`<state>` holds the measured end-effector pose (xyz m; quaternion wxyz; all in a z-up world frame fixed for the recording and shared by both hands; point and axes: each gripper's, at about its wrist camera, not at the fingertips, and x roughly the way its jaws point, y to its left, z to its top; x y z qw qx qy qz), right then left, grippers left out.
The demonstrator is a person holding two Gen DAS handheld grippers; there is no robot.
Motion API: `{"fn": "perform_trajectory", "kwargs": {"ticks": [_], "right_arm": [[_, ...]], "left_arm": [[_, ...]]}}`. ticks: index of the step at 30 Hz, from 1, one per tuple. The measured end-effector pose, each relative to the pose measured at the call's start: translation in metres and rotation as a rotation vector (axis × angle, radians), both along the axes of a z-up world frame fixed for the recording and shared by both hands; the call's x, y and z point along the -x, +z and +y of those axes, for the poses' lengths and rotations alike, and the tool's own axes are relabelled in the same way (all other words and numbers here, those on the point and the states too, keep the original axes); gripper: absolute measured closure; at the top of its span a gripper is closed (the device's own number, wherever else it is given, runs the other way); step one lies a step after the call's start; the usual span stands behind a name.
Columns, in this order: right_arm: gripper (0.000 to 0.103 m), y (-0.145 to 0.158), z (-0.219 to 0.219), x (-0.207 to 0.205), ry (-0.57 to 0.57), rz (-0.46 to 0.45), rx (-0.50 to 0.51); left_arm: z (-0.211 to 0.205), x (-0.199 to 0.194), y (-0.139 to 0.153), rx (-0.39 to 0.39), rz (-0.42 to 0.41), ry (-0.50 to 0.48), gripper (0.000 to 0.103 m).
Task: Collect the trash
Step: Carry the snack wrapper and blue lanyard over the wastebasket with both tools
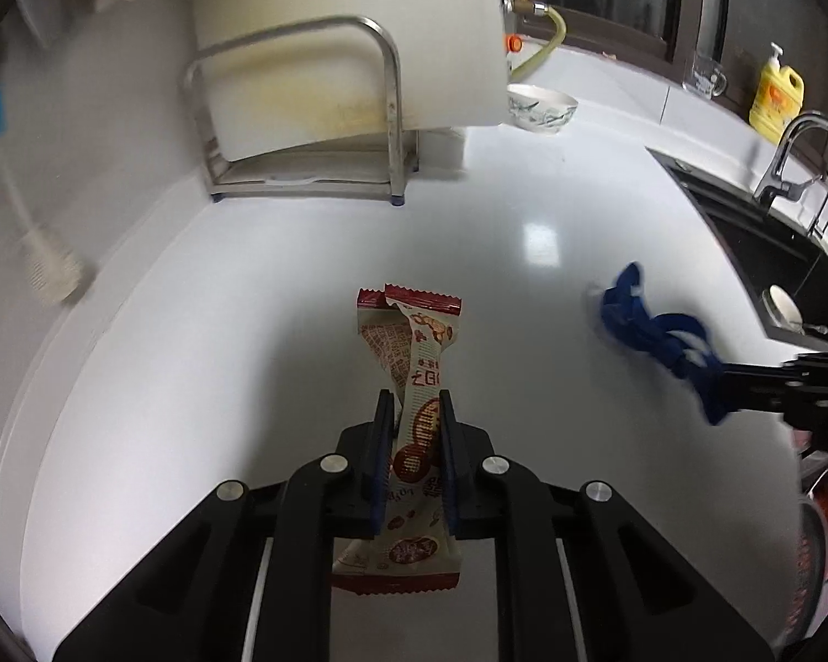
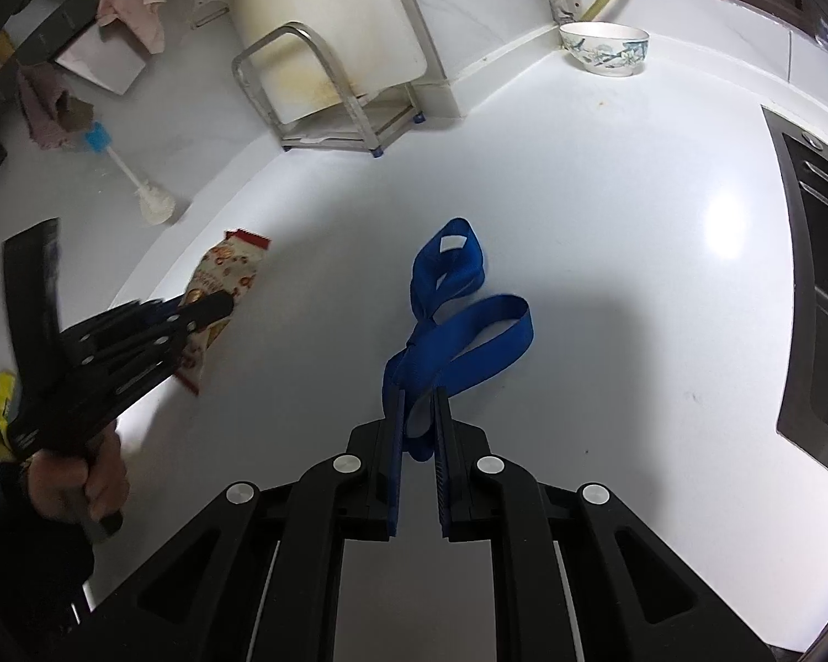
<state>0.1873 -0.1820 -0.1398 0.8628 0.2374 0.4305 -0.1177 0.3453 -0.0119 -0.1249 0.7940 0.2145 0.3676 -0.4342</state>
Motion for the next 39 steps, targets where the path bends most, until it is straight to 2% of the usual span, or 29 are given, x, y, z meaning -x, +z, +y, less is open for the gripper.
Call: {"fn": "perform_trajectory", "kwargs": {"ticks": [5,10,20,24,27,32,39], "right_arm": [[0.093,0.009,0.008,0.015,0.050,-0.005,-0.025],[0.093,0.026,0.017,0.036,0.103,-0.030,-0.049],[0.093,0.050,0.022,0.088,0.267,-0.063,-0.068],[0.093,0.056,0.020,0.121,0.352,-0.070,-0.082],[0.093,0.059,0.014,0.150,0.418,-0.063,-0.089],[0.093,0.061,-0.002,0.206,0.510,-0.050,-0.096],[0.093,0.057,-0.014,0.261,0.629,-0.014,-0.053]], "left_arm": [[0.017,0.040,0.020,-0.024,-0.027,0.091,0.088],[0.027,0.081,0.032,-0.059,-0.013,0.159,0.088],[0.051,0.170,0.062,-0.021,0.016,0.360,0.088],[0.053,0.213,0.070,-0.023,-0.008,0.468,0.088],[0.053,0.251,0.072,-0.010,0.026,0.571,0.088],[0.048,0.315,0.069,-0.005,0.035,0.707,0.088],[0.045,0.384,0.058,-0.011,0.050,0.849,0.088]]}}
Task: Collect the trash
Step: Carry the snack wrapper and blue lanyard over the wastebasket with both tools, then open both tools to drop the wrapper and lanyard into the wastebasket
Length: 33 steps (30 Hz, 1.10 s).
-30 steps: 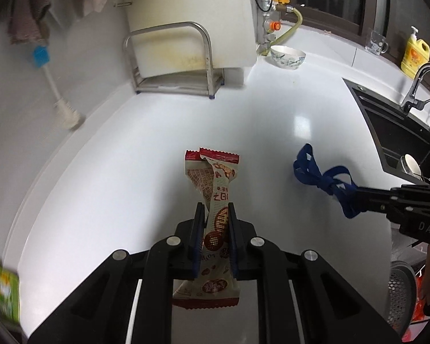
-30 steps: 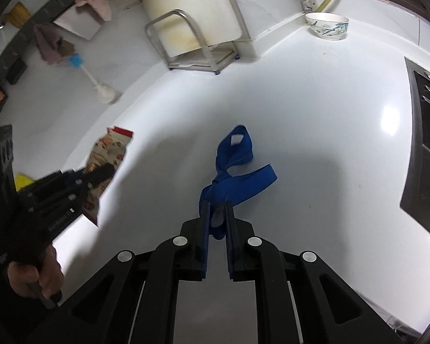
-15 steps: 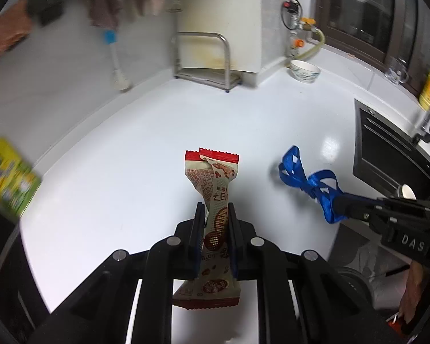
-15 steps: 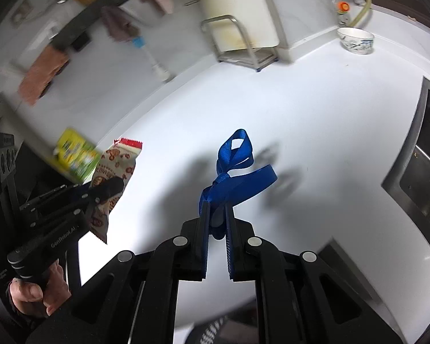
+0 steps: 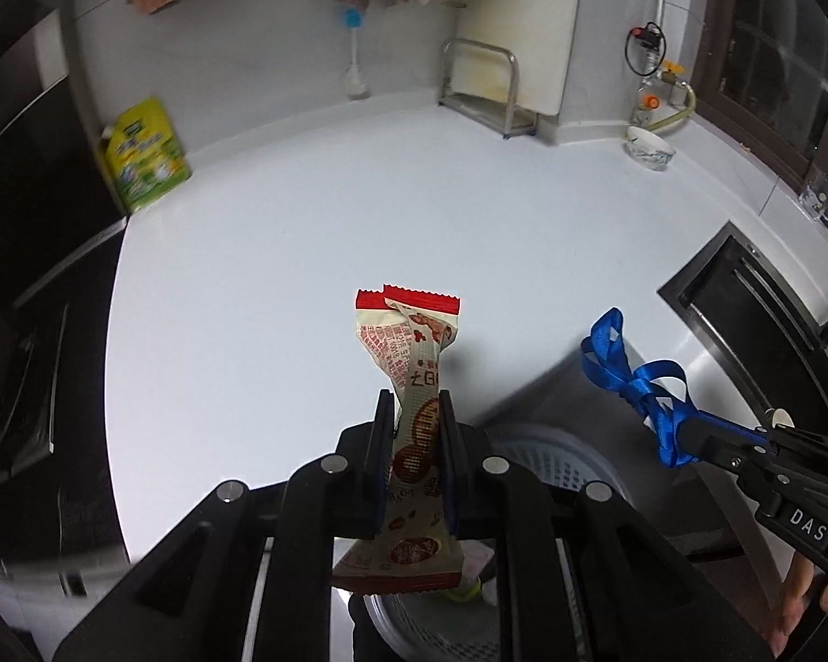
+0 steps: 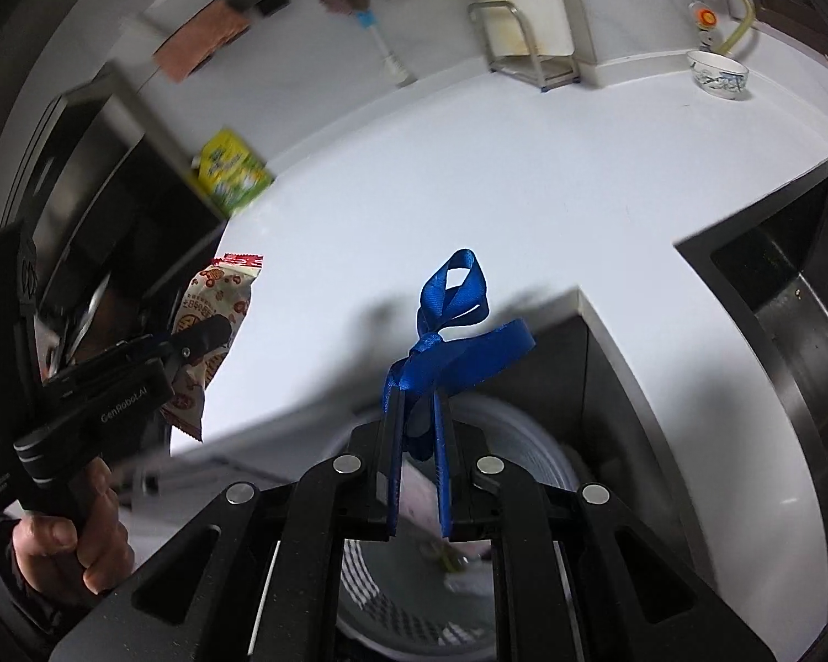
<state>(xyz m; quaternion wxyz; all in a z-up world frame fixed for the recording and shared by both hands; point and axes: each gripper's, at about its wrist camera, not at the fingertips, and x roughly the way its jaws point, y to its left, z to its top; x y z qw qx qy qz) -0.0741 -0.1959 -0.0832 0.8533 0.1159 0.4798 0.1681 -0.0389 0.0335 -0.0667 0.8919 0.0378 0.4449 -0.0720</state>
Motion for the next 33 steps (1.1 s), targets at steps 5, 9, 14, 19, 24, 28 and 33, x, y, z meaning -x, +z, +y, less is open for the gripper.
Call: {"fn": "perform_trajectory", "kwargs": {"ticks": [5,9,14,19,24,28,33], "right_arm": [[0.093,-0.012,0.004,0.023,0.057,0.046,0.017],[0.093,-0.025,0.011,0.030,0.087,0.085,0.021],[0.093,-0.048,0.018,0.032,0.119,0.136,0.049],[0.093,-0.062,0.017,0.032,0.124,0.168,0.047],[0.093,-0.065,0.014,0.029,0.128,0.177,0.046],[0.064,-0.061,0.007,0.029,0.101,0.153,0.043],[0.064,-0.054,-0.001,0.031,0.088,0.135,0.048]], "left_arm": [[-0.001,0.025,-0.019,-0.022,0.058,0.053,0.088],[0.001,0.037,-0.034,-0.021,0.109,0.079,0.088],[-0.004,0.046,-0.048,-0.027,0.152,0.084,0.088],[-0.006,0.047,-0.060,-0.006,0.195,0.100,0.087],[-0.013,0.046,-0.063,-0.012,0.205,0.111,0.075],[-0.011,0.046,-0.057,-0.033,0.178,0.142,0.035],[-0.007,0.046,-0.050,-0.038,0.175,0.165,0.034]]}}
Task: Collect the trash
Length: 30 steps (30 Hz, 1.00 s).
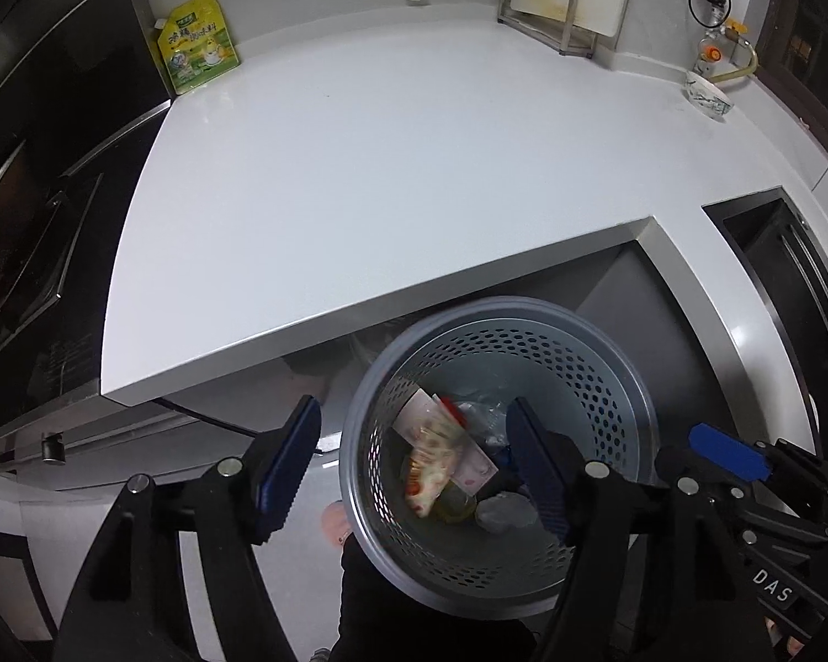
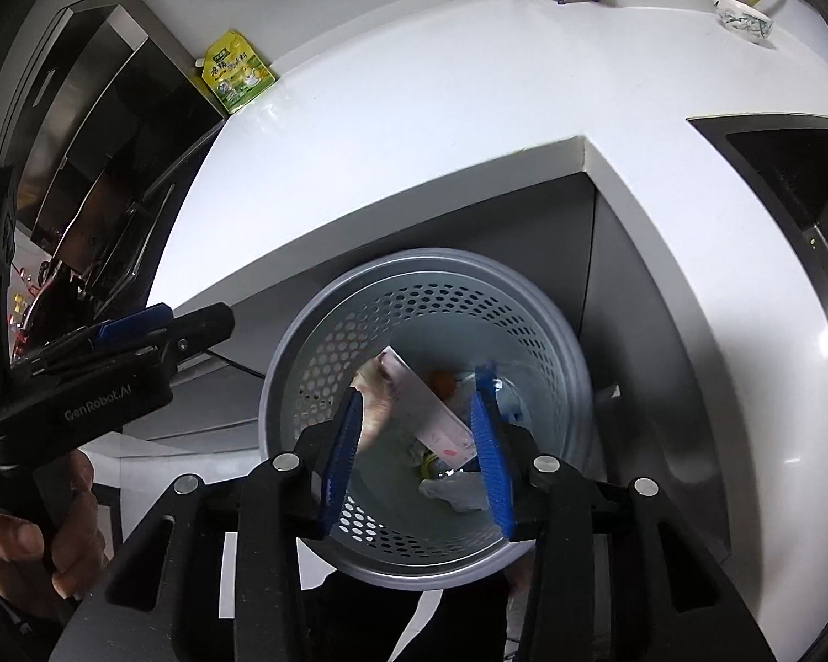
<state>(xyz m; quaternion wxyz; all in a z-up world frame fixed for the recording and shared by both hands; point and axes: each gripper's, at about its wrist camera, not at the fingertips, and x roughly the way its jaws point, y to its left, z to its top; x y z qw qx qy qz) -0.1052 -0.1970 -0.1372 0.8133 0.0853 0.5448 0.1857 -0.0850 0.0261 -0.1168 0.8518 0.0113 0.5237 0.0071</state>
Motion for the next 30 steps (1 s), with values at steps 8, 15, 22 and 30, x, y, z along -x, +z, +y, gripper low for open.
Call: {"fn": "perform_trajectory", "kwargs": {"ticks": [8,15,22,30], "right_arm": [[0.056,0.016,-0.004,0.002,-0.034,-0.014,0.013],[0.050,0.030,-0.004,0.007,-0.050,-0.043,0.047],[0.044,0.041,-0.003,0.010,-0.058,-0.051,0.073],[0.043,0.048,-0.008,0.011,-0.078,-0.058,0.077]], "left_arm": [[-0.001,0.004,0.013,0.003,-0.007,0.009,0.022],[0.000,0.007,0.030,0.000,-0.039,0.016,0.016],[0.003,0.011,0.044,-0.020,-0.064,0.036,0.008],[0.002,0.010,0.049,-0.024,-0.057,0.039,0.007]]}}
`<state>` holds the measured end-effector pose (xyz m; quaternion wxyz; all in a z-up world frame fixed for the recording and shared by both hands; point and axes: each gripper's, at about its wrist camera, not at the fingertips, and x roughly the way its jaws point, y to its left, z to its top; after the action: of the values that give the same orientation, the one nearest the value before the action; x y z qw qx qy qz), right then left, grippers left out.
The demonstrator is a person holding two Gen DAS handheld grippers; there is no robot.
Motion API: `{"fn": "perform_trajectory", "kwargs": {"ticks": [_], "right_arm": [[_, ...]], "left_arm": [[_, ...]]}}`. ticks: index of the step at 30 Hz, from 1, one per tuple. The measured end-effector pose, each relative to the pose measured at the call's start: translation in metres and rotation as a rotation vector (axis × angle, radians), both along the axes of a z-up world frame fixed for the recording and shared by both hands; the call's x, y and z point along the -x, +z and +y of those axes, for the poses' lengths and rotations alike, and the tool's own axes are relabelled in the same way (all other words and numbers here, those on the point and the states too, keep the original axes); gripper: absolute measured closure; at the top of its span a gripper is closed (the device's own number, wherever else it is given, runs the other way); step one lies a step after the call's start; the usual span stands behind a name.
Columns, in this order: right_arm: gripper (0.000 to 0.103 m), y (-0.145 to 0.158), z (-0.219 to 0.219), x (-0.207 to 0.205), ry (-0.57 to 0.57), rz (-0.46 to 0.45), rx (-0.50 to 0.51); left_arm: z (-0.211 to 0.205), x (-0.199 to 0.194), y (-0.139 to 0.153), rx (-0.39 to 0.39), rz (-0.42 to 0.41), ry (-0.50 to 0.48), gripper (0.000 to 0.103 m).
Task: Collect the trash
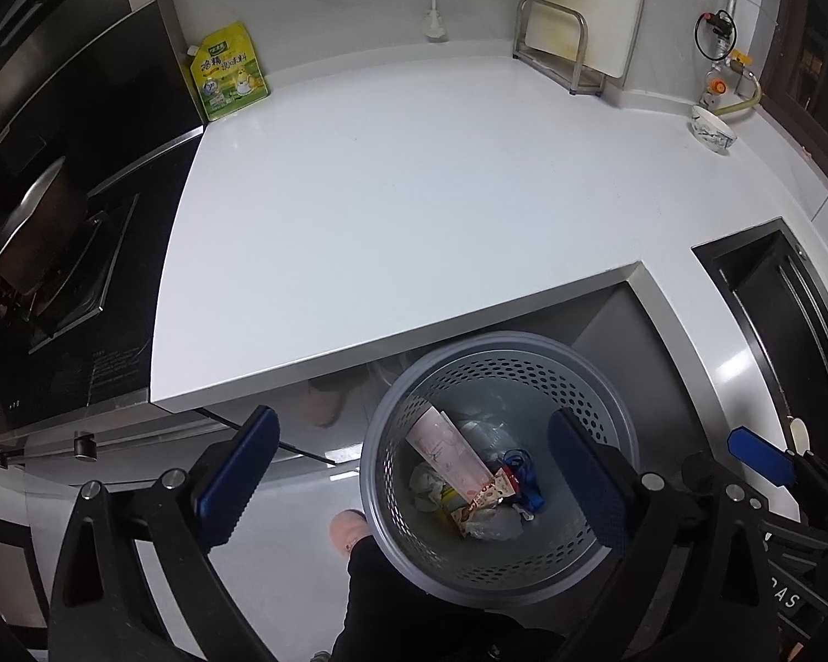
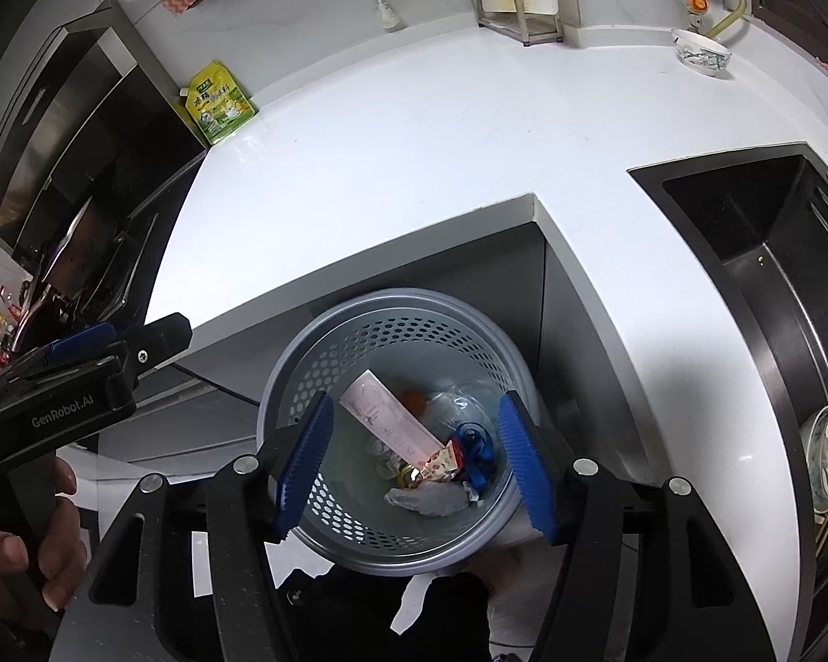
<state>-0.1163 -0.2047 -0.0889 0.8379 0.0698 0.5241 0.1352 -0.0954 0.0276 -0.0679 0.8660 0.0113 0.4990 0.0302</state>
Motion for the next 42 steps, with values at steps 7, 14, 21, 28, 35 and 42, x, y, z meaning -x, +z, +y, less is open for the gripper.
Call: {"fn": "perform_trajectory", "kwargs": {"ticks": [7,14,21,28,35,42], "right_arm": [[0.043,0.004,-0.005,0.001,-0.021,-0.005,0.008],[0.043,0.006,-0.007,0.002,-0.035,-0.003,0.020],[0.043,0.006,-0.007,0.003,-0.037,-0.001,0.027],[0.043,0.005,-0.005,0.004,-0.031,0.000,0.037],[0.043,0.006,-0.005,0.004,-0.027,-0.001,0.045],[0.043,0.006,-0.004,0.005,-0.027,-0.003,0.051]], "left_arm": [[-0.005,0.001,0.006,-0.016,-0.016,-0.007,0.007],[-0.008,0.002,0.011,-0.035,-0.035,-0.011,0.007],[-0.010,0.004,0.014,-0.048,-0.050,-0.018,0.007],[-0.009,0.004,0.014,-0.046,-0.047,-0.010,0.007],[-0.009,0.004,0.013,-0.044,-0.043,-0.009,0.007],[-0.008,0.004,0.010,-0.040,-0.032,-0.010,0.007]]}}
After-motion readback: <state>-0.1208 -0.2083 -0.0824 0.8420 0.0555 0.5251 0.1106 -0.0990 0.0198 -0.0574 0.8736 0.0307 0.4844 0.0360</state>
